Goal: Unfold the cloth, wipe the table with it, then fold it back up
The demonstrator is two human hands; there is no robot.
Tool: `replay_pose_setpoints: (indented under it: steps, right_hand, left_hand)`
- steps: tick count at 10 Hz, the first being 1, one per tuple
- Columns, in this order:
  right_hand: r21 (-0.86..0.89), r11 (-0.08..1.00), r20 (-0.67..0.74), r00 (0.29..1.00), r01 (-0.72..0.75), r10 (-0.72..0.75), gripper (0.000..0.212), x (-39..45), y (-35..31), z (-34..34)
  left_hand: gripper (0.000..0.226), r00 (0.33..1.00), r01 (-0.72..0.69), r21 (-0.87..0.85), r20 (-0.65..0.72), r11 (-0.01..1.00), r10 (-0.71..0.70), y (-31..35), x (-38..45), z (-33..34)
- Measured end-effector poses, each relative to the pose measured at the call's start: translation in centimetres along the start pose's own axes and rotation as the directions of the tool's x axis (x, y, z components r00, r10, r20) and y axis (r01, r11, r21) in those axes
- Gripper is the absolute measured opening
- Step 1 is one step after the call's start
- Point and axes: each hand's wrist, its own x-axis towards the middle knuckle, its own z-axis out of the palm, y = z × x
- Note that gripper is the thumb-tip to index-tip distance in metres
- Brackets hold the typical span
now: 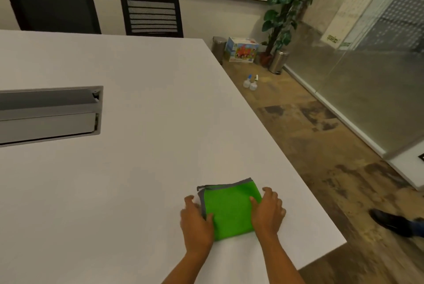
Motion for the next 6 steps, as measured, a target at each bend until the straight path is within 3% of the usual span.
replay_pose_setpoints:
  steps: [1, 2, 4, 5, 6]
  right_hand:
    - [0.027, 0.987, -0.035, 0.987, 0.158, -0.157, 0.050, -1.2, 0.4, 0.8]
    - [0.000, 0.930, 0.220, 0.907, 0.368, -0.359, 0.077, -2.5, 0.5, 2.2]
    - [-0.160, 0.899, 0.333, 0.880, 0.408, -0.340, 0.108, -2.1, 2.3, 3.0]
    - [-0.211, 0.898, 0.387, 0.877, 0.385, -0.285, 0.115, -1.8, 1.4, 2.5]
    - [-0.207, 0.931, 0.324, 0.919, 0.300, -0.224, 0.119, -2.0, -0.4, 1.9]
  left_hand:
    - [0.076, 0.975, -0.223, 0.225, 0.062, 0.949, 0.214, -0.4, 0.0, 1.1]
    - [0.088, 0.881, -0.472, 0.443, 0.279, 0.762, 0.383, -1.9, 0.5, 3.1]
    - [0.111, 0.856, -0.500, 0.556, 0.434, 0.664, 0.281, -3.6, 1.3, 2.5]
    - [0.114, 0.858, -0.506, 0.569, 0.406, 0.648, 0.314, -4.0, 1.5, 1.9]
    - [0.115, 0.873, -0.486, 0.564, 0.346, 0.668, 0.343, -4.6, 1.6, 0.3]
